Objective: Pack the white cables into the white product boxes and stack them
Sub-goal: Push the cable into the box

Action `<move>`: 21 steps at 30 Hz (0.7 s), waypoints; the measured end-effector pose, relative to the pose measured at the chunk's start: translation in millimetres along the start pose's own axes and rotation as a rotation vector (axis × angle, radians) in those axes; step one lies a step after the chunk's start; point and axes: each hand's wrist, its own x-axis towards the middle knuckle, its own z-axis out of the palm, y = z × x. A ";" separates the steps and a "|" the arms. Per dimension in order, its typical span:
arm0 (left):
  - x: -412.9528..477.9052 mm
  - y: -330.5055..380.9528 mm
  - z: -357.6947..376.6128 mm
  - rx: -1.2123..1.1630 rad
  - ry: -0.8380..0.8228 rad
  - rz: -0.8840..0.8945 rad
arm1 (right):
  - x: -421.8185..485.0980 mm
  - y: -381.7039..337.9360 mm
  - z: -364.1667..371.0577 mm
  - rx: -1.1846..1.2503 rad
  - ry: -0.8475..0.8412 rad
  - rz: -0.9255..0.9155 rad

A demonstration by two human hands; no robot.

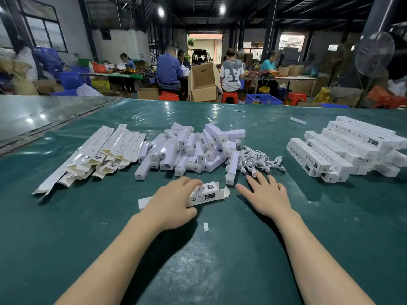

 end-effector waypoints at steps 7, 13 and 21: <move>1.6 12.6 14.4 0.009 0.069 0.113 | -0.4 -2.1 -0.3 0.037 0.123 0.039; 4.8 15.2 18.4 0.036 0.126 0.107 | 0.2 -3.1 1.7 0.006 0.063 0.053; 5.0 15.5 17.6 0.049 0.106 0.102 | 12.5 -6.4 -3.8 0.117 0.229 -0.039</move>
